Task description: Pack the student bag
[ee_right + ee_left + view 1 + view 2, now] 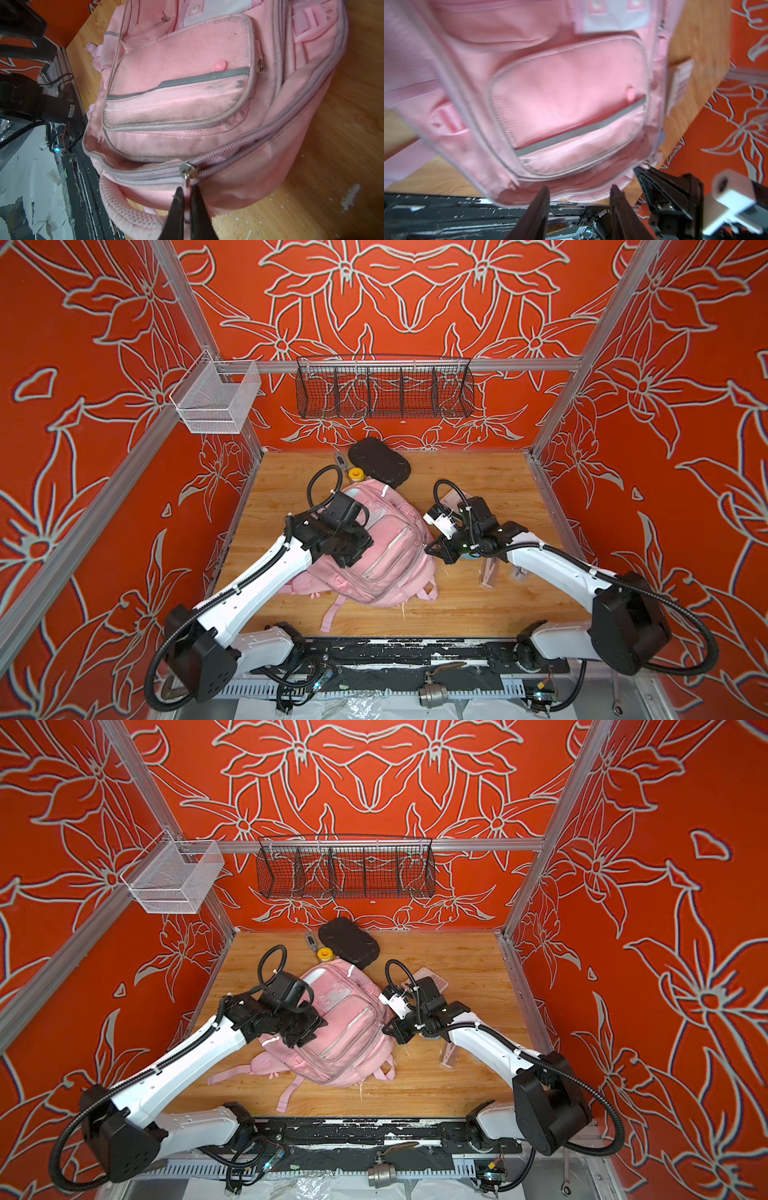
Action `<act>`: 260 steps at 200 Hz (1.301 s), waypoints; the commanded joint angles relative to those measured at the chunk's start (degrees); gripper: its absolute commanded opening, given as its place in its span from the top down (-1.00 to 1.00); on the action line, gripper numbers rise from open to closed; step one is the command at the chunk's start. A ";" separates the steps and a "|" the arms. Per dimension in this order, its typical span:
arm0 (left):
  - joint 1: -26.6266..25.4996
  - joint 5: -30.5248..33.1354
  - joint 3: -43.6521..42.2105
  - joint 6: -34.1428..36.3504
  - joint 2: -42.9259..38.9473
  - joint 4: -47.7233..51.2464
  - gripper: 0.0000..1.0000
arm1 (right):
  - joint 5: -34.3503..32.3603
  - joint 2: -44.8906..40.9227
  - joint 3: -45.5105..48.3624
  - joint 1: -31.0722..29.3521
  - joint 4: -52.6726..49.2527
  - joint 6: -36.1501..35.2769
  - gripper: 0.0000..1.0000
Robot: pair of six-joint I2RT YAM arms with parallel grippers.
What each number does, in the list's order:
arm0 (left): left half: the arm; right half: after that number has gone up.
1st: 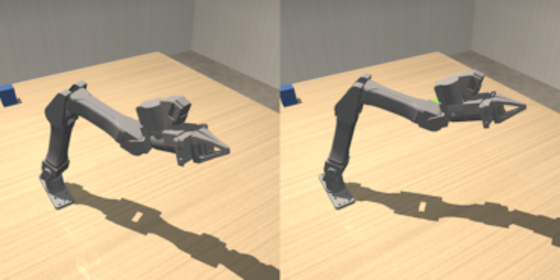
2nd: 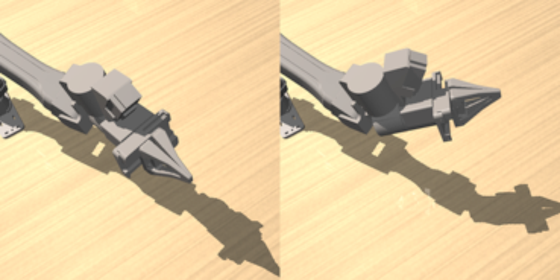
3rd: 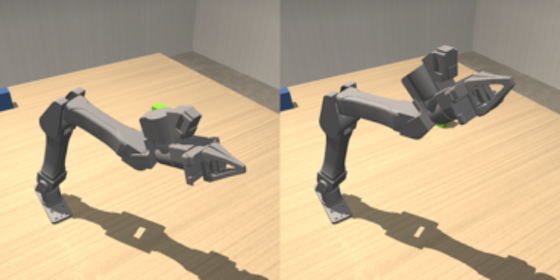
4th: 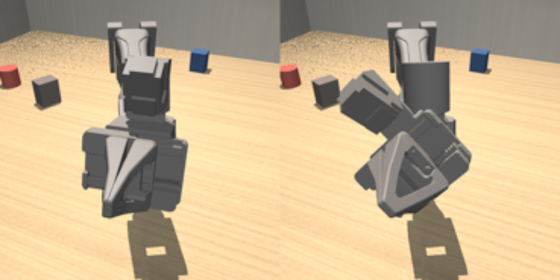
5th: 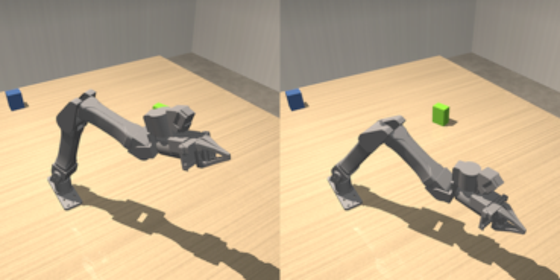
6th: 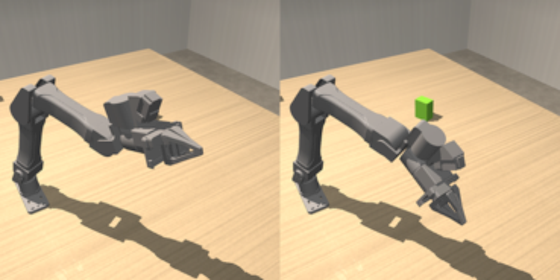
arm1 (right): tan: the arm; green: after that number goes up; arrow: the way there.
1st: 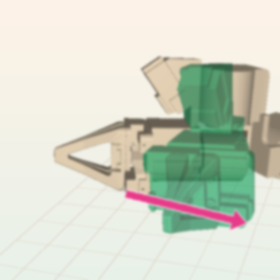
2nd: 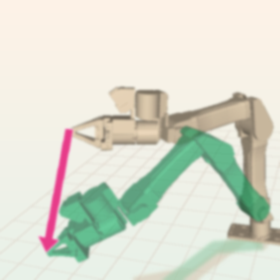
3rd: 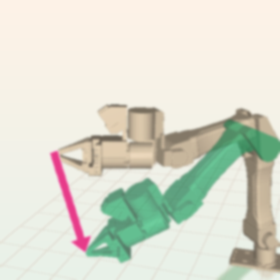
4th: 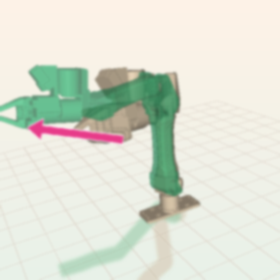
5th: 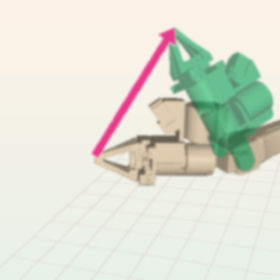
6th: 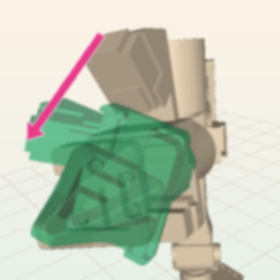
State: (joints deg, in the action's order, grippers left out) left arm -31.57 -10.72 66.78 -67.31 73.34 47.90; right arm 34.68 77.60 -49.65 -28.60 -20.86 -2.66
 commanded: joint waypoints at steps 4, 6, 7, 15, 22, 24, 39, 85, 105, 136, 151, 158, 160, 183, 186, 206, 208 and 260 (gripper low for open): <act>-2.18 -7.47 7.35 22.11 8.62 -0.30 0.09 | -0.02 0.95 -4.33 -0.31 -1.33 -1.61 1.00; -2.51 -7.63 7.64 23.92 9.38 -0.01 0.09 | 0.02 1.05 -4.47 -0.23 -1.49 -1.64 1.00; -2.65 -7.72 8.38 23.92 9.77 0.08 0.09 | 0.03 1.06 -4.57 -0.23 -1.57 -1.65 1.00; -4.18 -9.04 10.28 29.52 12.37 0.41 0.09 | 0.06 1.23 -5.04 -0.22 -2.19 -1.60 1.00; -5.78 -7.32 12.25 32.68 14.20 1.68 0.09 | 0.02 1.16 -5.49 -0.15 -2.59 -1.56 1.00; -6.22 -6.95 12.68 33.56 14.62 1.83 0.09 | -0.01 1.13 -5.47 -0.19 -2.67 -1.52 1.00; -8.41 -6.77 13.86 38.59 16.68 0.47 0.09 | -0.22 0.42 -5.63 -0.07 -3.07 -1.18 1.00; -9.23 -10.92 7.65 40.02 17.27 -9.11 0.08 | 0.28 -1.39 -5.56 0.28 -3.45 0.18 1.00; -9.88 -10.42 7.03 41.42 18.17 -10.05 0.08 | 0.39 -1.70 -5.54 0.31 -3.29 0.70 1.00; -10.18 -10.62 6.51 42.46 19.83 -11.06 0.08 | 0.91 -1.79 -5.63 0.30 -2.99 1.29 1.00; -10.53 -11.02 6.08 42.39 20.34 -12.14 0.08 | 1.01 -1.60 -5.72 0.30 -2.87 1.52 1.00; -10.63 -10.98 6.01 42.60 20.64 -12.13 0.09 | 1.09 -1.56 -5.82 0.31 -2.97 1.69 1.00; -10.66 -10.99 5.93 42.61 20.73 -12.06 0.10 | 1.09 -1.53 -5.81 0.37 -2.96 1.71 1.00; -10.70 -12.30 5.05 42.29 21.40 -12.34 0.17 | 0.85 -1.31 -5.98 0.39 -2.90 2.12 1.00; -10.80 -12.38 4.96 42.19 21.45 -12.45 0.18 | 0.79 -1.24 -5.99 0.39 -2.89 2.13 1.00; -10.88 -12.69 4.50 41.47 22.01 -13.08 0.37 | 0.85 -1.34 -6.24 0.51 -2.53 2.54 1.00; -10.90 -12.73 4.50 41.36 22.08 -13.14 0.41 | 0.84 -1.43 -6.25 0.46 -2.45 2.63 1.00; -11.29 -12.45 6.05 43.24 19.33 -9.59 1.00 | -3.81 -2.14 -5.85 2.18 -1.31 2.34 1.00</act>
State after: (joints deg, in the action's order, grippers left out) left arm -42.46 -23.31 71.61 -25.61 95.09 35.11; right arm 33.58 77.56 -52.95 -27.99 -25.50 0.14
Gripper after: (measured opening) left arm 0.058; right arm 0.081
